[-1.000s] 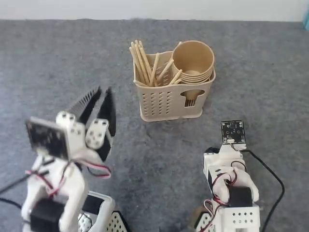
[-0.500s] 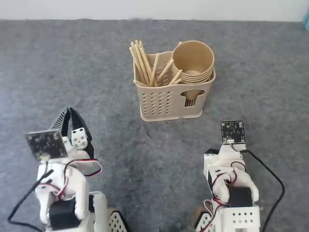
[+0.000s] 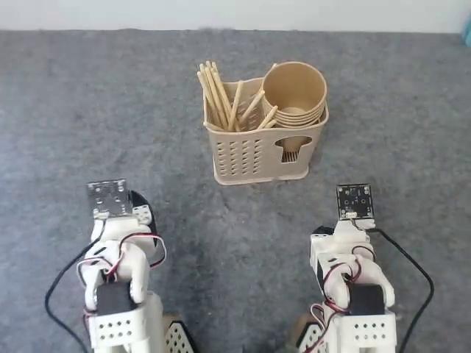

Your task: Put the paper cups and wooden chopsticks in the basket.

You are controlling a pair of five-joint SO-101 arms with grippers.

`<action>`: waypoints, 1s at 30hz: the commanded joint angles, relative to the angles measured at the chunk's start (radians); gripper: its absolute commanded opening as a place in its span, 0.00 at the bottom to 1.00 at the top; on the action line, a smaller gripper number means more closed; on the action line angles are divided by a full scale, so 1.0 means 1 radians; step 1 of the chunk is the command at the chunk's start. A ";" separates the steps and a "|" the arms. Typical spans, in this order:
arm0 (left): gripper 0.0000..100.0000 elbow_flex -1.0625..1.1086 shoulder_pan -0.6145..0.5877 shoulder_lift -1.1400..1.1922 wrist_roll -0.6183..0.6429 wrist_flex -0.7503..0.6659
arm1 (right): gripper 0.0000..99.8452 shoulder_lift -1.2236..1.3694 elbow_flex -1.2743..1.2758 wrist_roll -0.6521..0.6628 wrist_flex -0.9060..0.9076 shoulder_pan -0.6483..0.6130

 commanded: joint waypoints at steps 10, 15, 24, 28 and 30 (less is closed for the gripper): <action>0.01 -0.005 0.012 0.011 -0.100 0.138 | 0.01 -0.016 0.020 0.008 0.048 0.108; 0.01 -0.005 -0.063 0.014 -0.100 0.164 | 0.01 -0.016 0.020 0.008 0.068 0.108; 0.01 -0.005 -0.075 0.003 -0.095 0.315 | 0.01 -0.016 0.020 0.012 0.131 0.114; 0.01 -0.005 -0.112 0.003 -0.097 0.315 | 0.01 -0.016 0.020 0.014 0.131 0.111; 0.01 -0.005 -0.114 0.003 -0.097 0.315 | 0.01 -0.016 0.020 0.014 0.131 0.110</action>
